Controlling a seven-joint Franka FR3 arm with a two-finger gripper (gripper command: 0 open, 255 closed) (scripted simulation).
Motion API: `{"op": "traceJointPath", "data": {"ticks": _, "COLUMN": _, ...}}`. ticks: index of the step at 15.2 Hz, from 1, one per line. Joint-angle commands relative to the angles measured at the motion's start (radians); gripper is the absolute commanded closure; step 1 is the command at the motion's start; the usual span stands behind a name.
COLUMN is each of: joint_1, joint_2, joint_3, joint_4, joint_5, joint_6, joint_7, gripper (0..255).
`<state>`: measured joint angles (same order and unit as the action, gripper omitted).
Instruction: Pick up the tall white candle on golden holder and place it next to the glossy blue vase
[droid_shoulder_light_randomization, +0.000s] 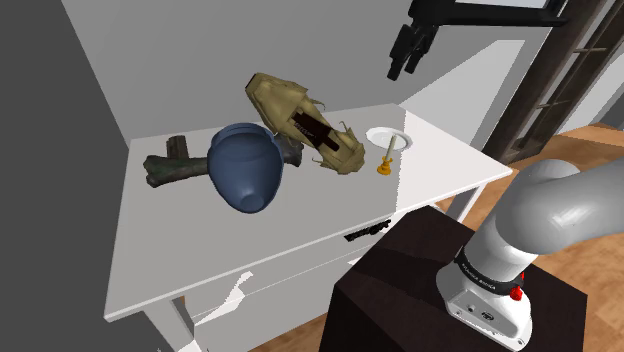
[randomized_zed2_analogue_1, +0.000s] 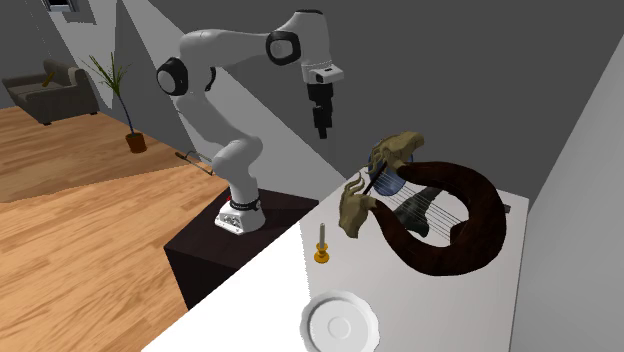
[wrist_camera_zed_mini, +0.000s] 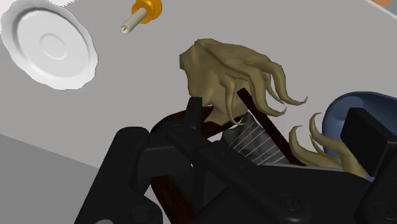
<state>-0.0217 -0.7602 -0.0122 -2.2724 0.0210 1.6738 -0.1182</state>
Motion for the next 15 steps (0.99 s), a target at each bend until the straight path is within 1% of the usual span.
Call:
{"op": "traceJointPath", "data": {"ticks": 1, "joint_1": 0.0, "joint_2": 0.0, "joint_3": 0.0, "joint_4": 0.0, "joint_5": 0.0, "joint_6": 0.0, "joint_7": 0.0, "gripper": 0}}
{"op": "traceJointPath", "data": {"ticks": 8, "joint_1": -0.039, "joint_2": 0.016, "joint_3": -0.093, "joint_4": -0.172, "joint_5": -0.053, "joint_6": 0.19, "joint_7": -0.094, "gripper": 0}}
{"op": "traceJointPath", "data": {"ticks": 15, "joint_1": -0.081, "joint_2": 0.106, "joint_3": -0.198, "joint_4": -0.289, "joint_5": -0.103, "joint_6": 0.4, "joint_7": -0.192, "gripper": 0}}
